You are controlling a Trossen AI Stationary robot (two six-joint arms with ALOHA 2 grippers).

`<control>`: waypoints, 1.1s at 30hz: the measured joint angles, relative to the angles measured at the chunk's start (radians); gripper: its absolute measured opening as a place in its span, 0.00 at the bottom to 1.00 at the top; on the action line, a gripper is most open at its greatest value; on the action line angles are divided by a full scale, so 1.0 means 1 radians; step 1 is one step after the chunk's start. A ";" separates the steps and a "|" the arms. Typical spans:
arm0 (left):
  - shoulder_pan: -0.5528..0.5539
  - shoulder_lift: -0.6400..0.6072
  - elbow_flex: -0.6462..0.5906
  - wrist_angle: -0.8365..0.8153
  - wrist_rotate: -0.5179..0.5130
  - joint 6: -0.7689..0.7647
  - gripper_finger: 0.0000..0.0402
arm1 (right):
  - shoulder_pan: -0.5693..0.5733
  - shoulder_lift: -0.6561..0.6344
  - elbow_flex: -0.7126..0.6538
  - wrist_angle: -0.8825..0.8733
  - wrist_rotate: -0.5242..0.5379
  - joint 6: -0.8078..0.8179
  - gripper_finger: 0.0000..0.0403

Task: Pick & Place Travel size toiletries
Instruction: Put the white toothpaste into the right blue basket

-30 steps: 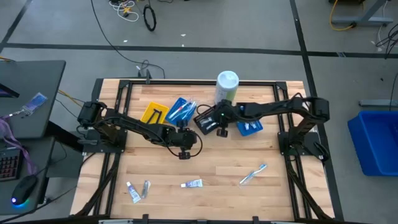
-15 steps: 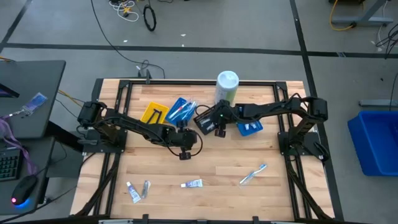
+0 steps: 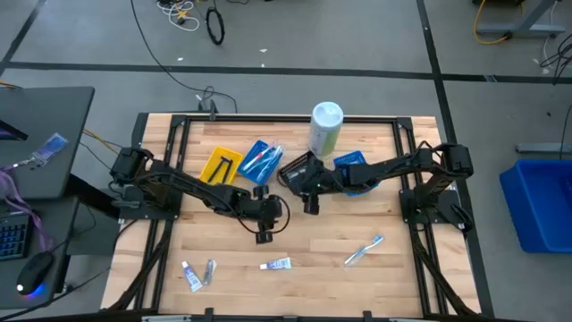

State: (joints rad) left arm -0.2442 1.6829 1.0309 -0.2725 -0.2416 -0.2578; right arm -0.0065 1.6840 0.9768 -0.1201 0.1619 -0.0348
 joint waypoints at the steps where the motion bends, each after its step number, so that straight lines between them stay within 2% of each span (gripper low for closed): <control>1: -0.016 0.000 0.000 0.006 0.000 -0.019 0.38 | 0.014 0.000 0.000 0.004 0.000 0.015 0.59; 9: -0.183 0.003 0.000 0.066 -0.006 -0.267 0.38 | 0.122 0.000 0.000 0.029 -0.016 0.147 0.55; 13: -0.290 0.023 0.001 0.122 -0.056 -0.351 0.38 | 0.181 0.000 0.000 0.029 -0.017 0.185 0.52; 19: -0.413 0.105 0.000 0.096 -0.146 -0.468 0.38 | 0.276 0.000 0.000 0.057 -0.068 0.188 0.51; 23: -0.444 0.147 -0.001 0.103 -0.223 -0.479 0.38 | 0.326 0.000 0.000 0.099 -0.068 0.188 0.53; 33: -0.443 0.231 0.005 0.118 -0.203 -0.473 0.38 | 0.376 0.000 0.000 0.162 -0.063 0.228 0.56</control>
State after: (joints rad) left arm -0.6876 1.9139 1.0359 -0.1549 -0.4445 -0.7303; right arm 0.3695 1.6845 0.9768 0.0419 0.0993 0.1930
